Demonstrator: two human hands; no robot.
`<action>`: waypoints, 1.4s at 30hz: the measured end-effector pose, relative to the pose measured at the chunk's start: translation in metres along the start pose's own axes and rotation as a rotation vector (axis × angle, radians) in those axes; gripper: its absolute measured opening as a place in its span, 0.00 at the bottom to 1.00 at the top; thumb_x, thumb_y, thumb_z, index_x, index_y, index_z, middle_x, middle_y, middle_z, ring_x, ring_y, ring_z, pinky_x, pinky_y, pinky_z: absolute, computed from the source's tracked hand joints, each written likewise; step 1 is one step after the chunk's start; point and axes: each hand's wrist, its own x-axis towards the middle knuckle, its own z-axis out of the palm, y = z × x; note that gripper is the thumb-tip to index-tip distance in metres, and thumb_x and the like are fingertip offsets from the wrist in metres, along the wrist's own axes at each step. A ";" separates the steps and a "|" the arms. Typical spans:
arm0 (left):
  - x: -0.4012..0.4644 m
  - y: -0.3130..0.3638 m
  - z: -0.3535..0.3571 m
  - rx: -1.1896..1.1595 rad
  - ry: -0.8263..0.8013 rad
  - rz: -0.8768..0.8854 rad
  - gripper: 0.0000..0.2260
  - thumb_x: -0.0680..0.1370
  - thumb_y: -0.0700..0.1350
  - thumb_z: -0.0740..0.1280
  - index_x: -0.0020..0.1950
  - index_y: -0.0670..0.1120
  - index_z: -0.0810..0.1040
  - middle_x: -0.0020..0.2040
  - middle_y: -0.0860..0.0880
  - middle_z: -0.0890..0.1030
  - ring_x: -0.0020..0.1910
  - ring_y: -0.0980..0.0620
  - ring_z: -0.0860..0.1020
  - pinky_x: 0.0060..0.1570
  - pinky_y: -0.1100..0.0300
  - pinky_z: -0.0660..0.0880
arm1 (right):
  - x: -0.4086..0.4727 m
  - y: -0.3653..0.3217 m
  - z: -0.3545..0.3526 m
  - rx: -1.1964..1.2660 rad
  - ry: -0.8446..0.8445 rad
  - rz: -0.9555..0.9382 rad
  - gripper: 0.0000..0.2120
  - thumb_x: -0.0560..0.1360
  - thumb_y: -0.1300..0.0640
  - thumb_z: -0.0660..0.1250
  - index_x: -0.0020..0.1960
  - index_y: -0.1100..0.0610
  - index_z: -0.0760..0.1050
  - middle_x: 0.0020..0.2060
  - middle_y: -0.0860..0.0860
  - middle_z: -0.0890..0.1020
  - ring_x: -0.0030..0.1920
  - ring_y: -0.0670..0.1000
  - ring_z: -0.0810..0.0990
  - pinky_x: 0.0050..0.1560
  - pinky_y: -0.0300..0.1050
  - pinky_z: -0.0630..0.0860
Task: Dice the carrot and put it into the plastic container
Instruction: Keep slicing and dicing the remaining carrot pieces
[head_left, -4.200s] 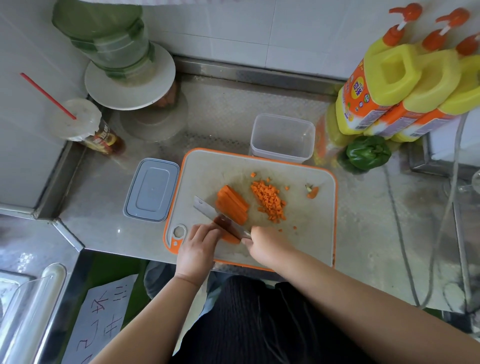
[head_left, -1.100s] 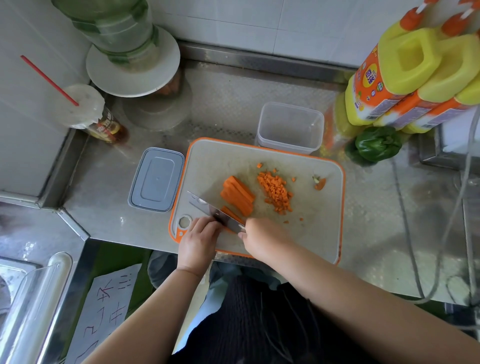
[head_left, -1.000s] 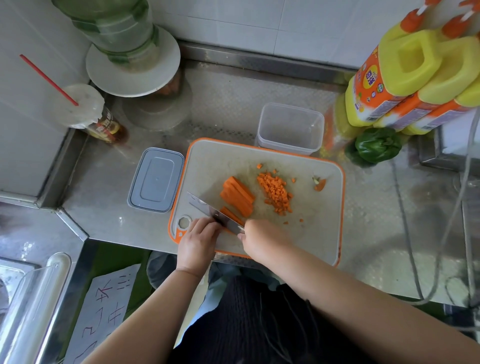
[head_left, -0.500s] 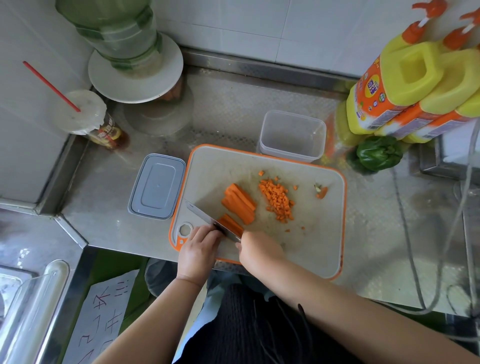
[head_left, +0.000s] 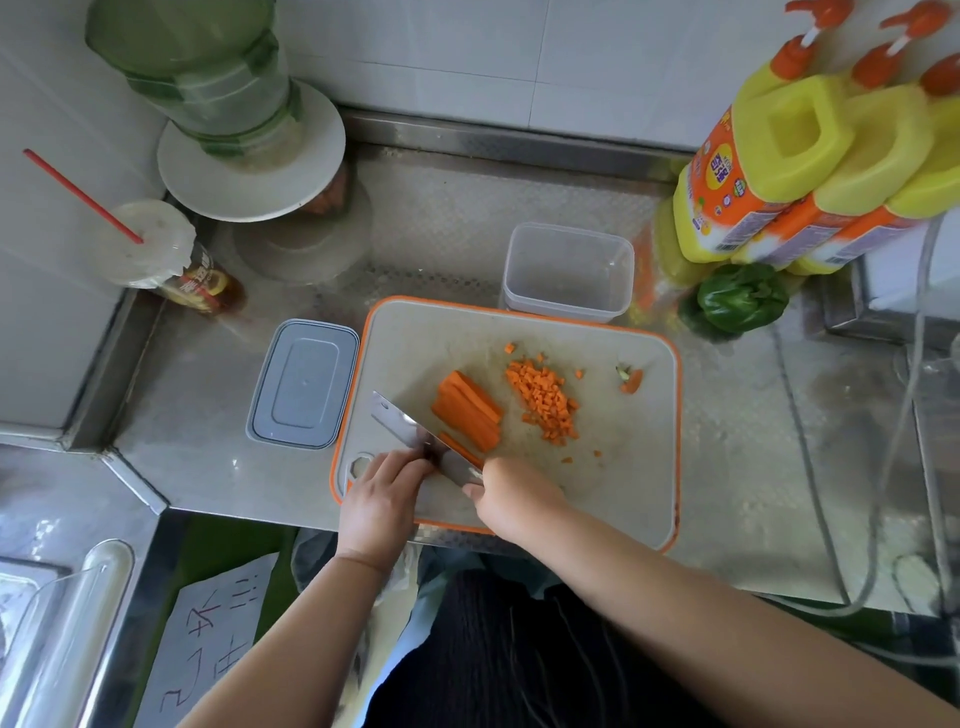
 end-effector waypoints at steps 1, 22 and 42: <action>0.001 -0.002 0.000 0.004 -0.020 0.013 0.12 0.69 0.38 0.65 0.50 0.45 0.81 0.50 0.49 0.79 0.48 0.48 0.73 0.35 0.53 0.78 | -0.001 0.001 -0.001 0.016 -0.001 0.002 0.18 0.81 0.46 0.57 0.57 0.60 0.74 0.45 0.55 0.79 0.47 0.57 0.79 0.43 0.47 0.75; 0.051 -0.021 -0.015 0.164 -0.333 0.457 0.22 0.71 0.41 0.75 0.61 0.51 0.71 0.59 0.52 0.76 0.56 0.50 0.78 0.45 0.57 0.79 | -0.026 0.055 -0.025 0.221 0.111 0.073 0.18 0.80 0.46 0.59 0.35 0.52 0.62 0.31 0.50 0.70 0.30 0.49 0.68 0.28 0.43 0.60; 0.140 0.017 -0.015 0.417 -0.673 0.477 0.31 0.67 0.50 0.78 0.67 0.44 0.74 0.62 0.43 0.77 0.59 0.40 0.76 0.48 0.50 0.77 | -0.033 0.087 -0.037 0.424 0.347 0.134 0.15 0.79 0.47 0.60 0.37 0.53 0.65 0.30 0.50 0.71 0.30 0.51 0.72 0.27 0.43 0.60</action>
